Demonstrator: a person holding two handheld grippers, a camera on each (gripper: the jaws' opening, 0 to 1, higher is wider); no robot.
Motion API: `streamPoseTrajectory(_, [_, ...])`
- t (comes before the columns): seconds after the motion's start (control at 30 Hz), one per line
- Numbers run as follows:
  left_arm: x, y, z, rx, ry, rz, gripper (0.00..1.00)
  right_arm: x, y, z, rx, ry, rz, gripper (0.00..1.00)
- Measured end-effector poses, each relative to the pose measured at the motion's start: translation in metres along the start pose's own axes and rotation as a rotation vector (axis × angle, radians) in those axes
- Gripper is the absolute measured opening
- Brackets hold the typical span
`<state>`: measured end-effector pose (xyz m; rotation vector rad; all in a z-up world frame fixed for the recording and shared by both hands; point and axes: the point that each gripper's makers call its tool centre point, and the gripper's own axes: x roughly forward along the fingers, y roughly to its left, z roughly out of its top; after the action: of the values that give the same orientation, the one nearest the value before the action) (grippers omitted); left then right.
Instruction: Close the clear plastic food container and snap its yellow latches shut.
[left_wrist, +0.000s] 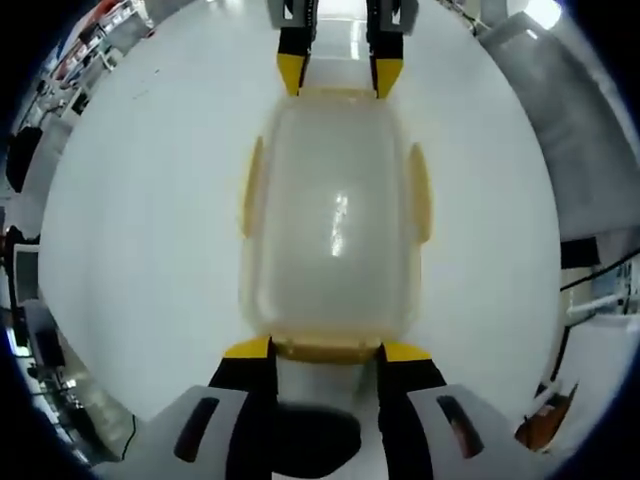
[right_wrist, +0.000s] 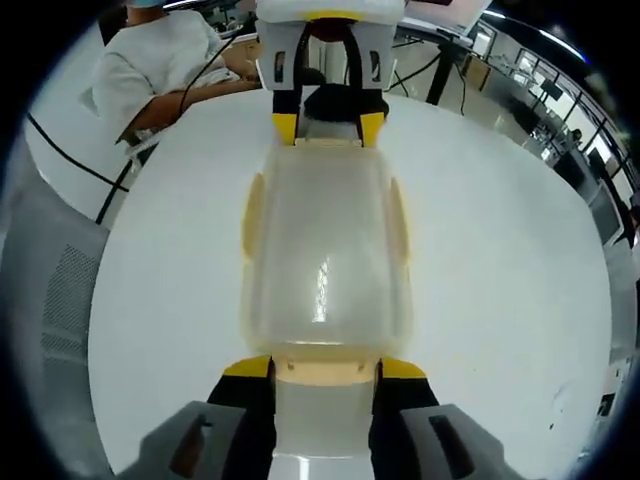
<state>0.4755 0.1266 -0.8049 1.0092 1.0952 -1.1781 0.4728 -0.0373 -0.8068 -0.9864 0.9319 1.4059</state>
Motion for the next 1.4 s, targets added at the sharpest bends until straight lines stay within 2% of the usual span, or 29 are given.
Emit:
streamPoseTrajectory(0.33, [-0.003,0.000,-0.003,-0.013,-0.006,0.004,0.34,-0.002,-0.002,0.004,0.005,-0.031,0.014,0.32])
streamPoseTrajectory(0.57, [-0.022,0.003,-0.001,-0.018,-0.034,0.013,0.34,-0.016,-0.004,0.011,0.005,-0.068,0.005,0.32])
streamPoseTrajectory(0.9, [-0.032,0.002,0.009,-0.006,-0.037,0.023,0.34,-0.034,-0.002,0.009,-0.008,-0.082,-0.004,0.32])
streamPoseTrajectory(1.4, [-0.050,0.003,0.034,0.018,-0.043,0.048,0.35,-0.061,-0.002,-0.001,-0.006,-0.088,-0.019,0.33])
